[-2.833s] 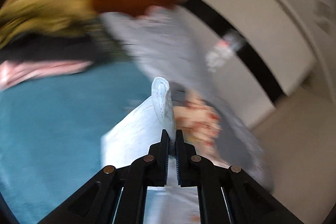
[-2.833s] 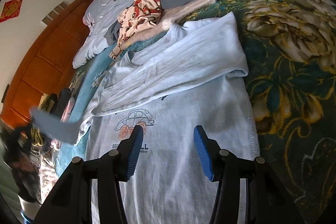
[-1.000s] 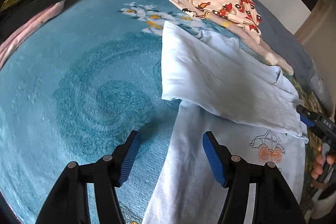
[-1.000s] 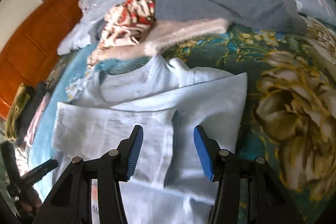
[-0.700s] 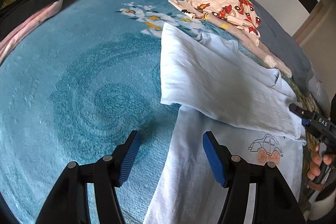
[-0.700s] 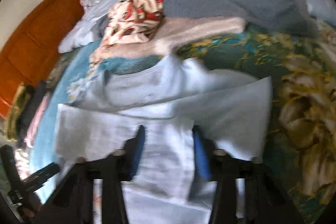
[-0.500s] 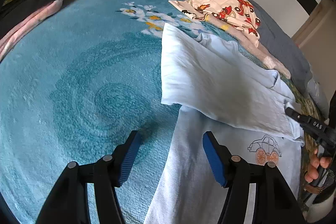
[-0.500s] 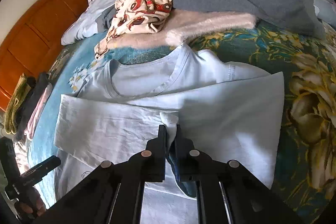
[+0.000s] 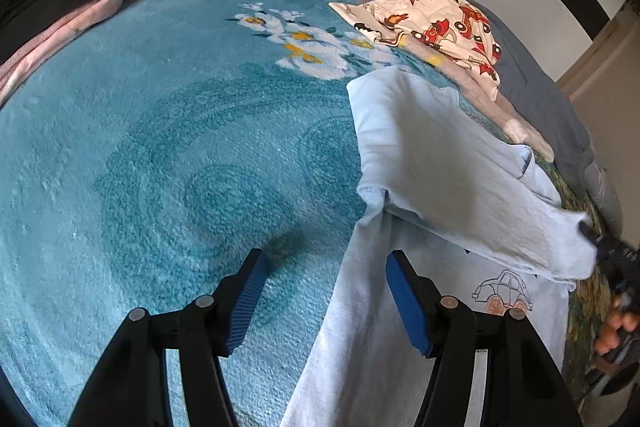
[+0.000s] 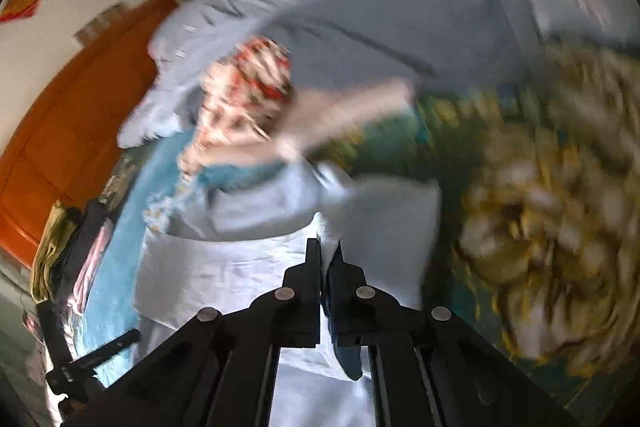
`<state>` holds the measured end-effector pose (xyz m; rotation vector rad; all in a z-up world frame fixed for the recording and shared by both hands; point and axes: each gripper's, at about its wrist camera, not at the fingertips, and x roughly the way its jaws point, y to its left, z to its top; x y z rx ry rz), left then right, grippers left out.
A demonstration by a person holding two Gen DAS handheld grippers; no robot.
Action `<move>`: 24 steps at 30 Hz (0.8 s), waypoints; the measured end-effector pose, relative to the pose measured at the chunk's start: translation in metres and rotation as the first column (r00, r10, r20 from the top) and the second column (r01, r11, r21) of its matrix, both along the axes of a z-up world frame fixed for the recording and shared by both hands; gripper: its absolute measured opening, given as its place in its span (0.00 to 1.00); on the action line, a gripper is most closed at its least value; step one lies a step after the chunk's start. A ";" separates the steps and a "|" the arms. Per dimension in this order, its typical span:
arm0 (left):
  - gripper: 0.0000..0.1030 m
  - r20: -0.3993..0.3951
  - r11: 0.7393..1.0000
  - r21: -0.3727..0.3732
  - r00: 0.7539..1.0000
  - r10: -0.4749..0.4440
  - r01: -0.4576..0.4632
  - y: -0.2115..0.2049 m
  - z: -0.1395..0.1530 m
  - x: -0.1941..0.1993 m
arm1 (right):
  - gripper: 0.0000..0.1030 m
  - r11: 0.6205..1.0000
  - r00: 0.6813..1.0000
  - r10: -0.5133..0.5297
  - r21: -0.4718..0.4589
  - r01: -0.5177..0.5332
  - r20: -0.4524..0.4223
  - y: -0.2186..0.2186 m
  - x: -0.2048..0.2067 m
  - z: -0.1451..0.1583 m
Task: Fold clothes
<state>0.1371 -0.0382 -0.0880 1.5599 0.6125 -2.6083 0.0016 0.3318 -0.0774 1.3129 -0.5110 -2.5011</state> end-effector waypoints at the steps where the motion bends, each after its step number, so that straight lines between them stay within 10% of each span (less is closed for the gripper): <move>1: 0.64 -0.001 1.000 0.003 1.000 -0.003 0.003 -0.001 0.000 0.000 | 0.02 1.000 1.000 -0.005 -0.006 0.005 0.020 0.002 -0.001 -0.009; 12: 0.64 -0.070 0.969 0.242 0.996 0.061 -0.043 -0.043 0.017 -0.045 | 0.03 0.999 0.999 -0.047 0.015 0.047 0.014 0.012 0.009 -0.023; 18: 0.64 0.012 0.967 0.241 0.997 0.081 -0.082 -0.045 0.010 -0.100 | 0.03 0.999 0.999 -0.038 0.025 0.038 0.007 0.010 0.015 -0.022; 24: 0.64 0.100 0.996 0.074 0.994 -0.054 0.047 -0.013 0.012 -0.164 | 0.03 0.999 0.999 -0.034 0.024 0.033 0.018 0.008 0.016 -0.024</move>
